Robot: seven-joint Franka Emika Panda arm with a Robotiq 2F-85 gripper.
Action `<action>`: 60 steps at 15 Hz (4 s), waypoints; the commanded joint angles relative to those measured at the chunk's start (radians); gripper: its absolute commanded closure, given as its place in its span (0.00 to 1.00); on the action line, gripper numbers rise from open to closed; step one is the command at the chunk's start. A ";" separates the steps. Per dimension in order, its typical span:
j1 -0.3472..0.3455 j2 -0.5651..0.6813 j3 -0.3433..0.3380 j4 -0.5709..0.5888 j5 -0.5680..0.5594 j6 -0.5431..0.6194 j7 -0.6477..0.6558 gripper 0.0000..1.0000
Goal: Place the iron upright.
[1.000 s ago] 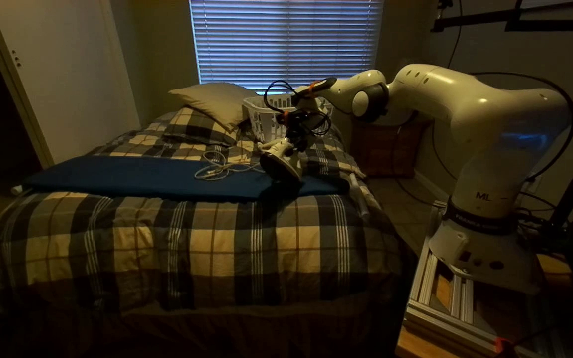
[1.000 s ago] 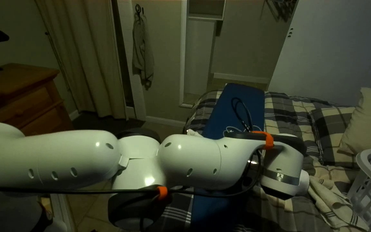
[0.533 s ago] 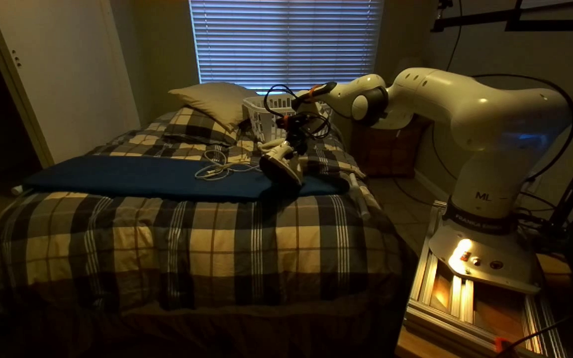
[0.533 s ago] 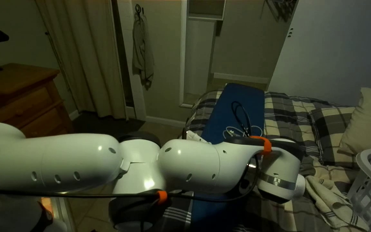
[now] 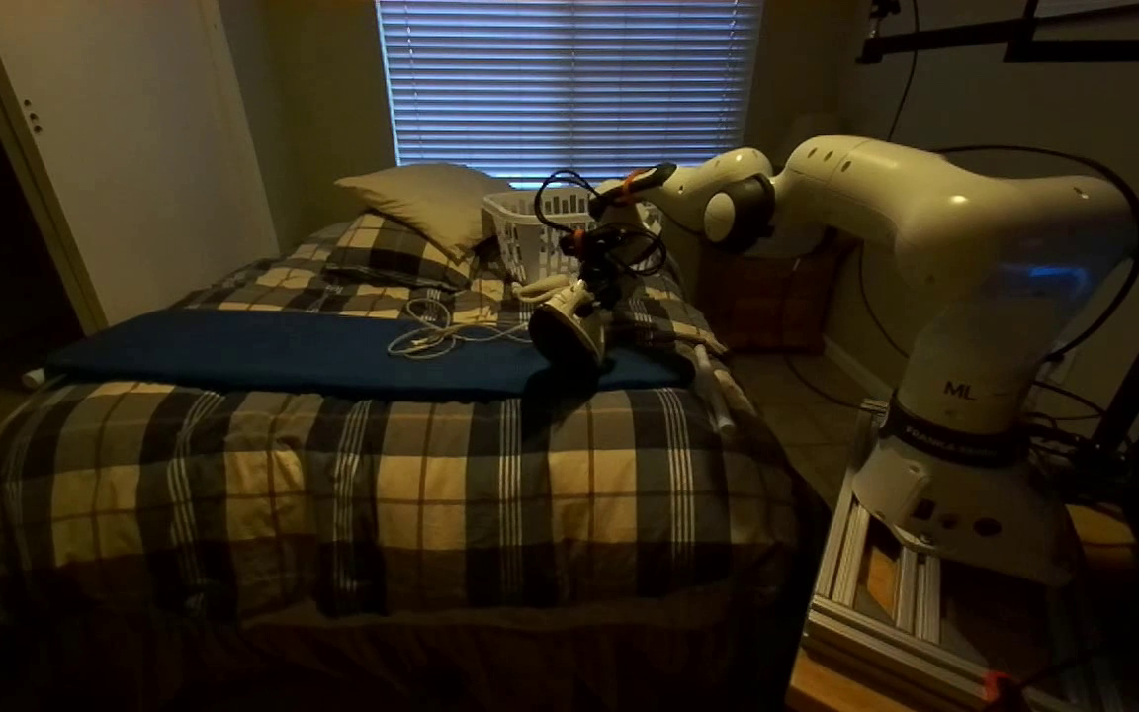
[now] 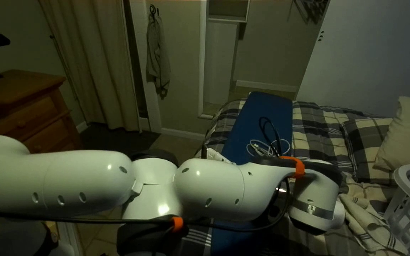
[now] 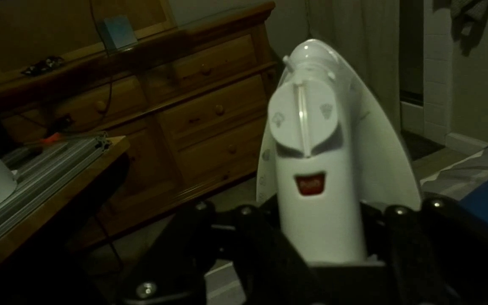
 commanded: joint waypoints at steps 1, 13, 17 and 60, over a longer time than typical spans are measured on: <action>-0.022 0.033 -0.012 0.041 0.028 -0.010 -0.004 0.98; -0.011 0.041 -0.063 0.101 -0.039 0.045 -0.043 0.98; -0.026 0.052 -0.064 0.101 -0.027 0.104 -0.014 0.98; -0.046 0.064 -0.101 0.150 -0.201 0.253 -0.035 0.00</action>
